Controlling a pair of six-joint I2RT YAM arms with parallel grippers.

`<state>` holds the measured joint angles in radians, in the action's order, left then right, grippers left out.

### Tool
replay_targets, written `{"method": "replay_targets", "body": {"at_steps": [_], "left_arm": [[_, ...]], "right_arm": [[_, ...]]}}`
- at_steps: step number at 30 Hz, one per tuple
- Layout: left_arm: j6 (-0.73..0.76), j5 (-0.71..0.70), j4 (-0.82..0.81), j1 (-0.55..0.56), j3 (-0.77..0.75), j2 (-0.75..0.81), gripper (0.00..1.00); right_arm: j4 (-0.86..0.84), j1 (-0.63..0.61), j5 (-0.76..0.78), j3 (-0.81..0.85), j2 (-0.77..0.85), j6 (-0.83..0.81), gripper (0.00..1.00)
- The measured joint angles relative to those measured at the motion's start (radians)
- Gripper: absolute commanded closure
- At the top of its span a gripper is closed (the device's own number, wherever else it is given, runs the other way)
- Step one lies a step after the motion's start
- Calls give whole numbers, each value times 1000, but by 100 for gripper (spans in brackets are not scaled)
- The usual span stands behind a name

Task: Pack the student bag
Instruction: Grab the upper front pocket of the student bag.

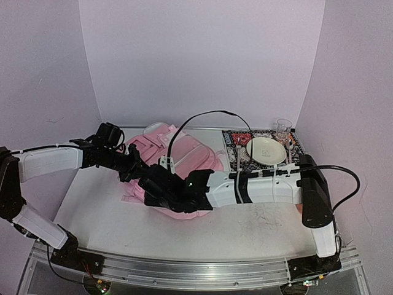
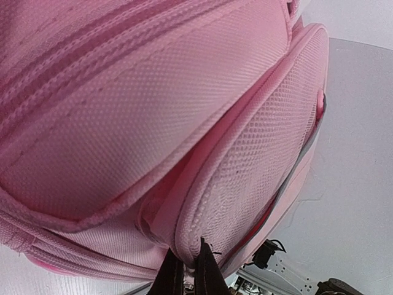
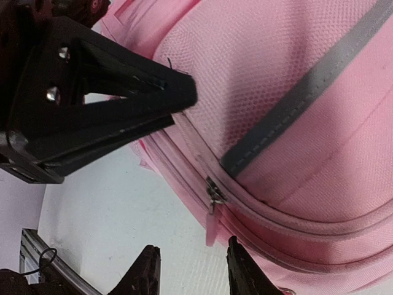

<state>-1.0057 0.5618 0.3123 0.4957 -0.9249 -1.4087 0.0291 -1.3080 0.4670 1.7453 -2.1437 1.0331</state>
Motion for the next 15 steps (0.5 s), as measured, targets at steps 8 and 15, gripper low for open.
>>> {"method": "replay_targets", "body": {"at_steps": [8,15], "left_arm": [[-11,-5,-1,1,0,2,100],[-15,-8,-6,2,4,2,100]], "right_arm": [[-4,28,0,4,-13,38,68],[-6,38,-8,19,-34,49,72]]}}
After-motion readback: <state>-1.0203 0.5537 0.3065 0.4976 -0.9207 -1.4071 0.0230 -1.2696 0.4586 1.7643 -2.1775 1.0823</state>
